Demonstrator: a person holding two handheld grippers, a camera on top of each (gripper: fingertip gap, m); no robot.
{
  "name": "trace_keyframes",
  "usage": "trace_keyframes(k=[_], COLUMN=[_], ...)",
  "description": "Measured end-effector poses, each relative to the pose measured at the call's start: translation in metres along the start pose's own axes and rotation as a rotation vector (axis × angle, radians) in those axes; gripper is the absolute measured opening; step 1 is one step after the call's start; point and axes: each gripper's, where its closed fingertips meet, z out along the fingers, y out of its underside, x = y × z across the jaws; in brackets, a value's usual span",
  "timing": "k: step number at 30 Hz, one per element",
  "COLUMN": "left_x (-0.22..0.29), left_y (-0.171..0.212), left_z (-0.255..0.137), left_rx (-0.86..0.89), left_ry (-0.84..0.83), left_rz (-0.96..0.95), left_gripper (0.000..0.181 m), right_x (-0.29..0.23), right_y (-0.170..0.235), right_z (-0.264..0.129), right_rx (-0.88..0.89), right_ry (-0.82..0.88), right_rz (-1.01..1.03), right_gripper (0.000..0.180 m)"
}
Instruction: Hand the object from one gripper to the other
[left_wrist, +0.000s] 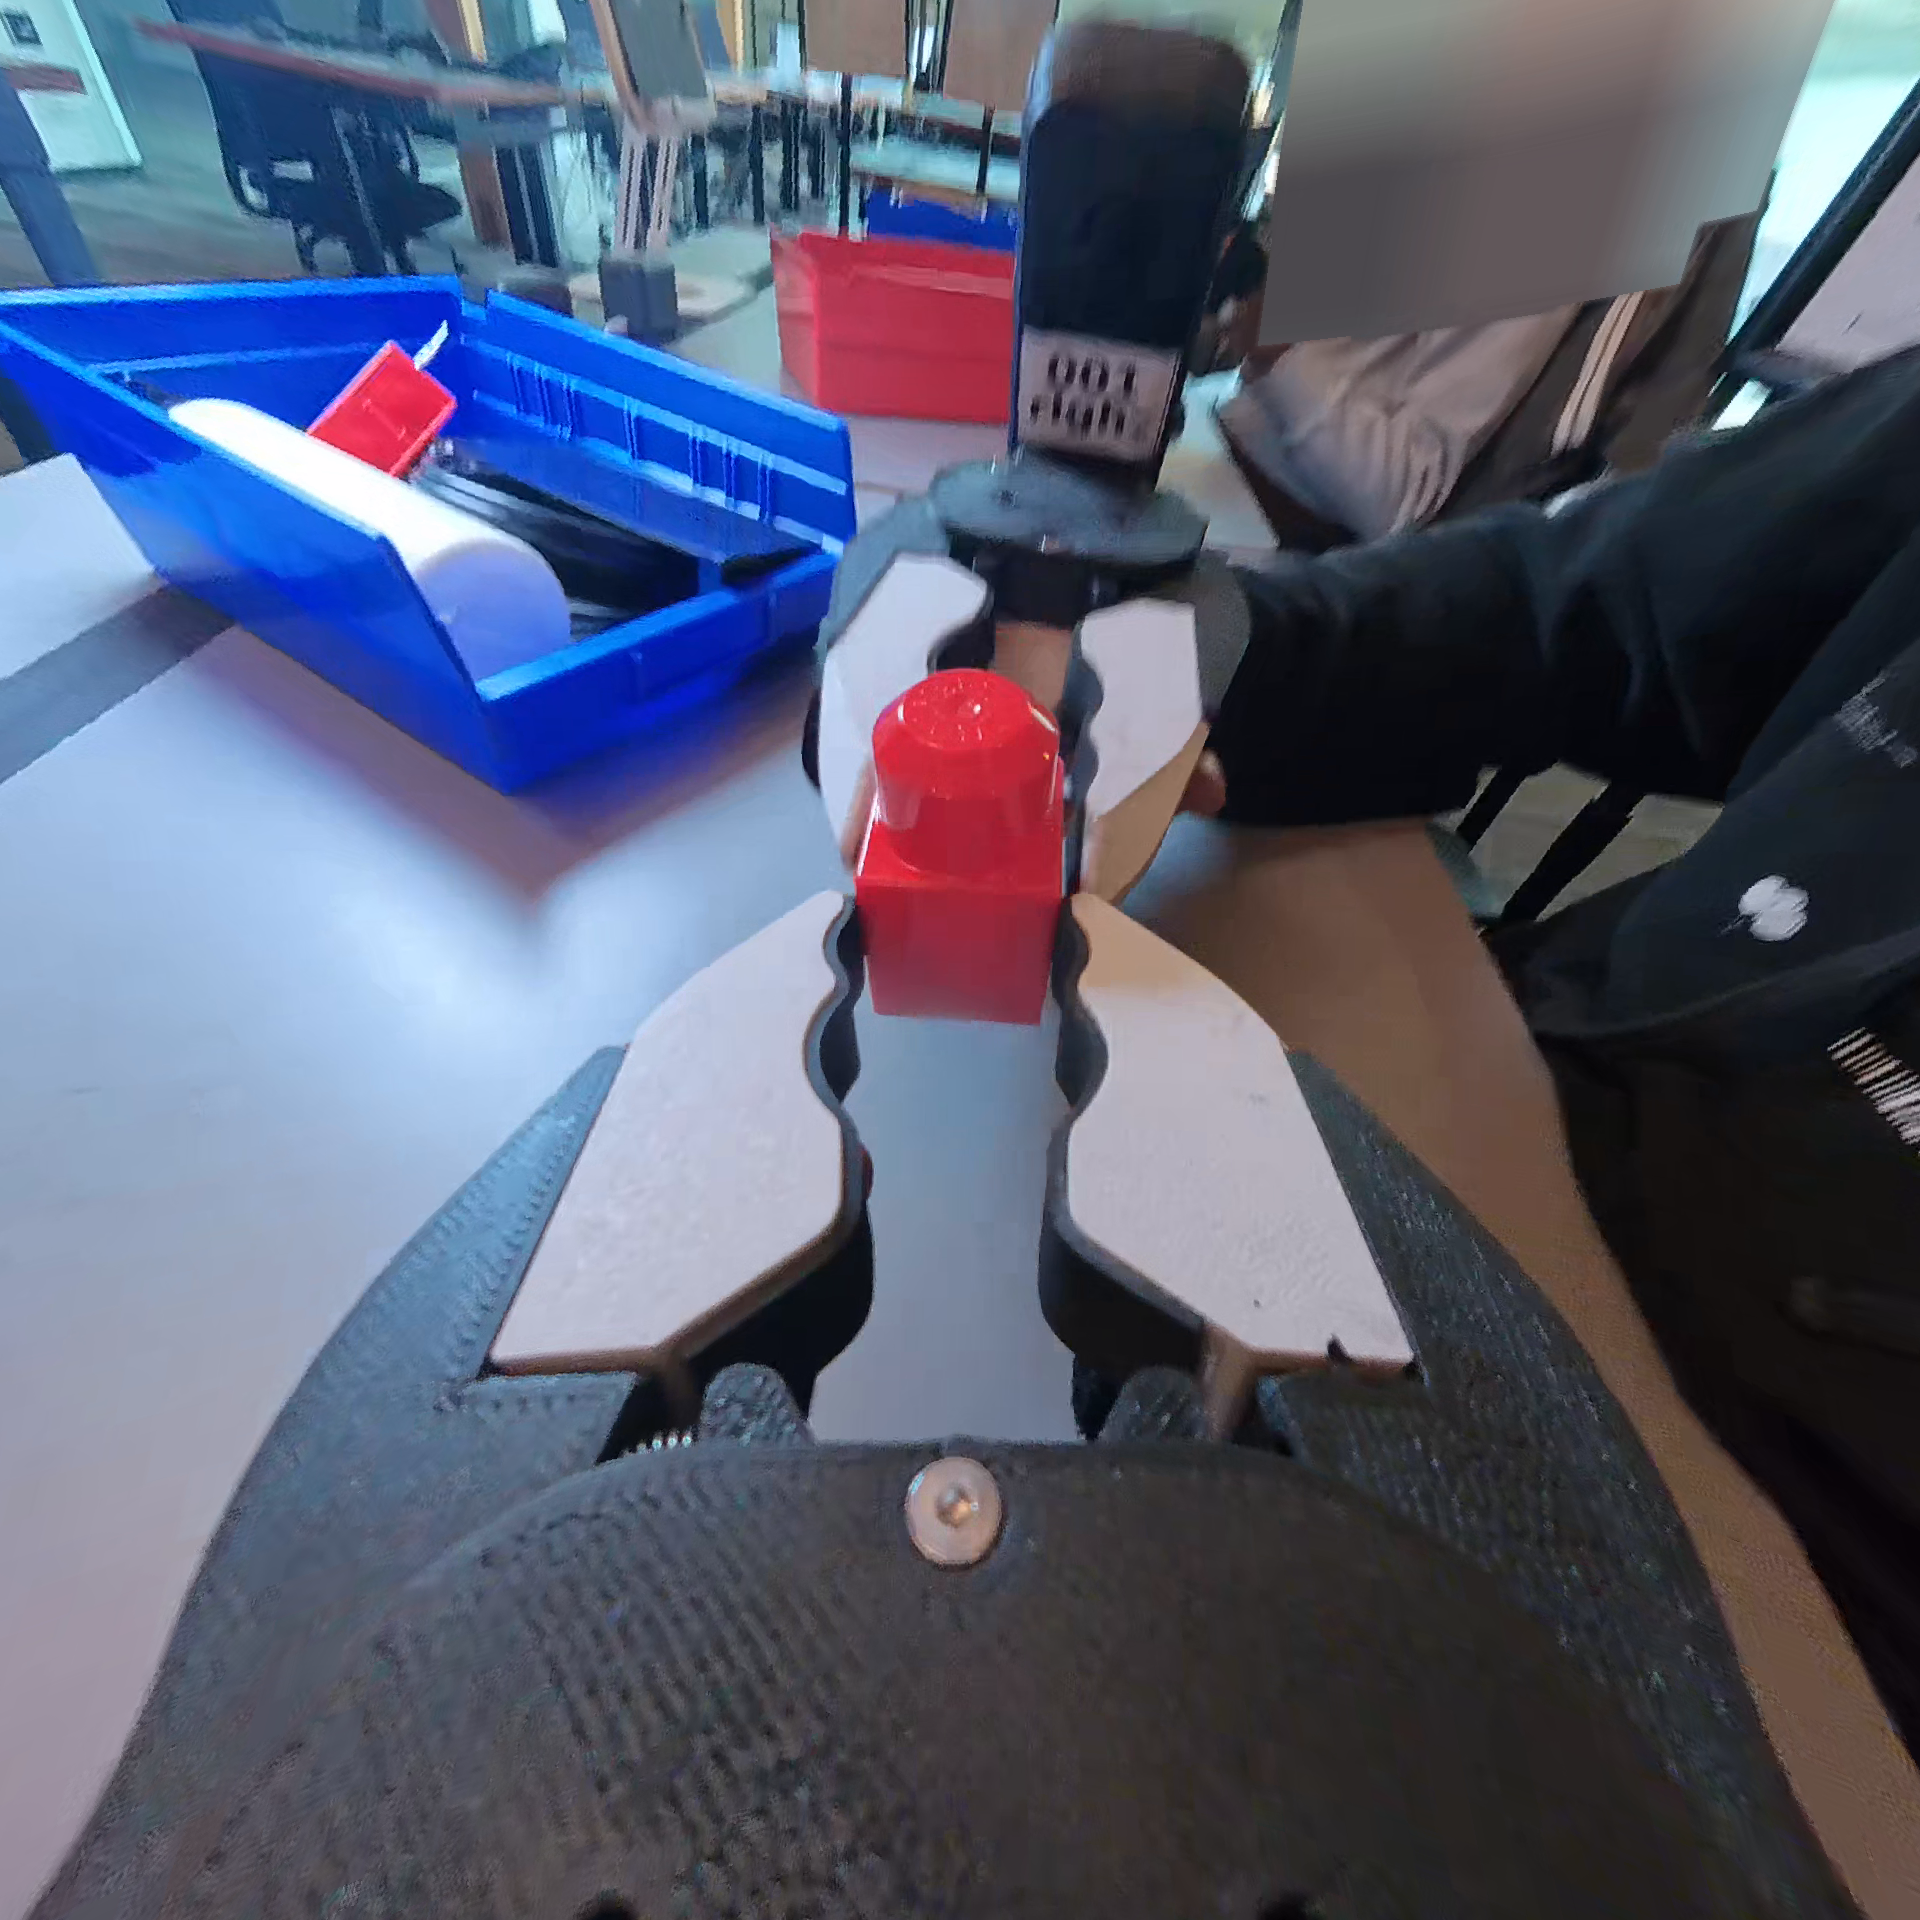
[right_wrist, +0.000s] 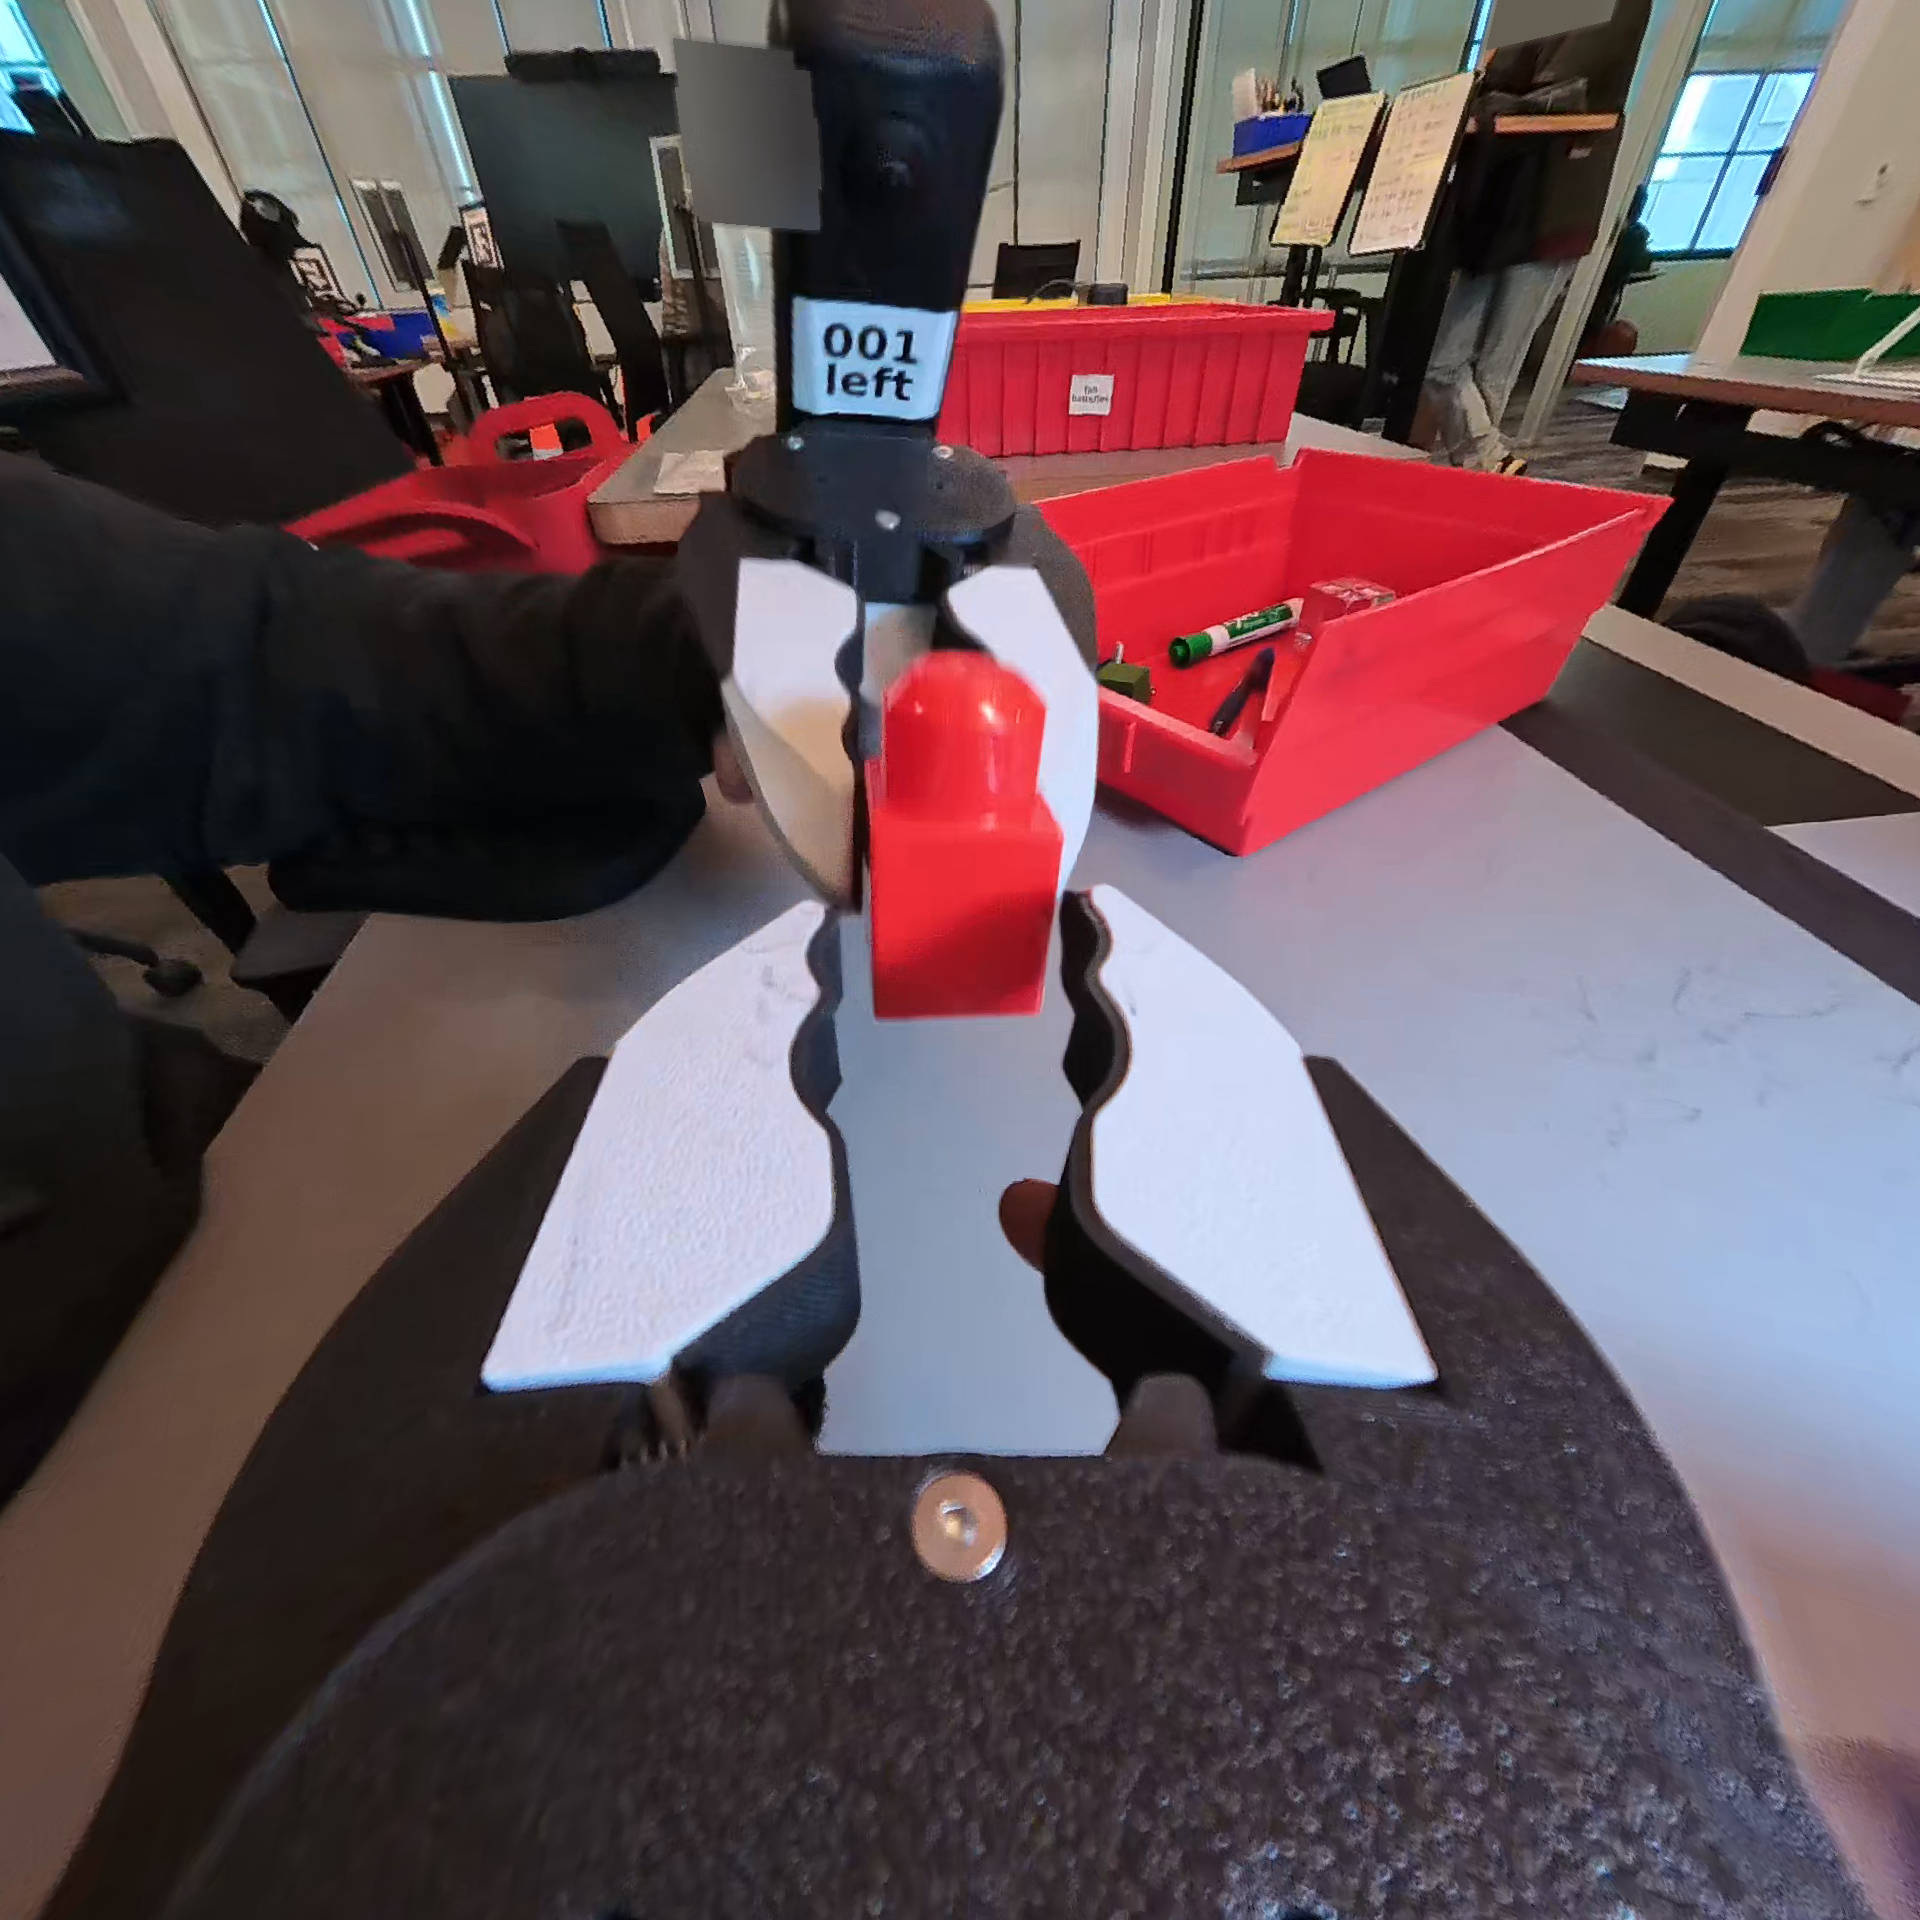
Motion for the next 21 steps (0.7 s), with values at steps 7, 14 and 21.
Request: trace_keyframes(k=[7,14,21], left_x=[0.006,0.004,0.008], left_y=[0.027,0.009,-0.006], left_z=[0.011,0.006,0.011], left_rx=[-0.191,-0.028,0.082], left_ry=[-0.012,-0.010,0.006], left_rz=[0.098,0.088,0.030], left_gripper=[0.035,0.036,0.036], right_x=[-0.009,-0.004,-0.005], right_y=[0.019,-0.003,-0.011], right_z=[0.003,-0.003,-0.006], right_rx=[-0.151,0.003,0.078], right_ry=[-0.039,-0.014,-0.034], right_rz=[-0.068,-0.039,0.001], right_gripper=[0.040,0.035,0.036])
